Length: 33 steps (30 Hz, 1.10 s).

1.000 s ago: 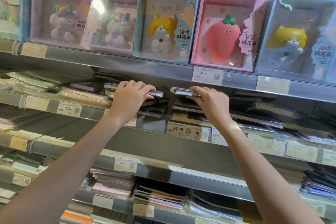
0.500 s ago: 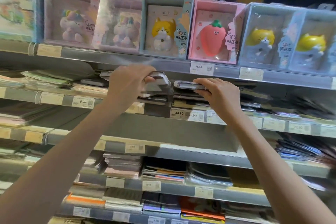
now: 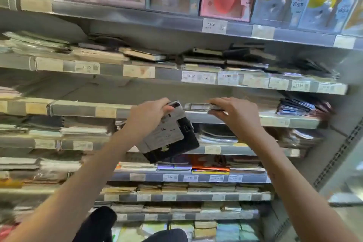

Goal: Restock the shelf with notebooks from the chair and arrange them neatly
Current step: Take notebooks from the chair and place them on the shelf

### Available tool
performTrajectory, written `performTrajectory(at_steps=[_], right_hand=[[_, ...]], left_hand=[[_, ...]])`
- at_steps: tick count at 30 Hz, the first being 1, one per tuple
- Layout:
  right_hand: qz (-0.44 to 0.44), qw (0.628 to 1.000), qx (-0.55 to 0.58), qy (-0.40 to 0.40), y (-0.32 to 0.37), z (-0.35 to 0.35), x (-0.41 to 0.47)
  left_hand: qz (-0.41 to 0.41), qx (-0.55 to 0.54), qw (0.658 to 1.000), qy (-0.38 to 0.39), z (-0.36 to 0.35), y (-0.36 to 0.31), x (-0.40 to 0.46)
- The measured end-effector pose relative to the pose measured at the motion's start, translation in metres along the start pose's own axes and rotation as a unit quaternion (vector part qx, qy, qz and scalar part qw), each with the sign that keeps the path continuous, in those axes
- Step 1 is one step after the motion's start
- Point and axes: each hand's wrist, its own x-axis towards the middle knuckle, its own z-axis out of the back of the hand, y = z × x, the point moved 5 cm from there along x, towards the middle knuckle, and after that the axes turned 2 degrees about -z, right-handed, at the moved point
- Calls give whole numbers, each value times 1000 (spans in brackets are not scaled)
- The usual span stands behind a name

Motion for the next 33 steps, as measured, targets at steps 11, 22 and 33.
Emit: performTrajectory(at_steps=[11,22,33], right_hand=[[-66,969,61,228,11,-153,-121],[-105,885,106,441,45,-314,-288],[-68,851,123,506,85,-400,-391]], left_hand=[[112,-26,979,167,-167,61,-101],[285,-75,901,318,-344,128,-268],[350,-63,902,245,-436,175,-369]])
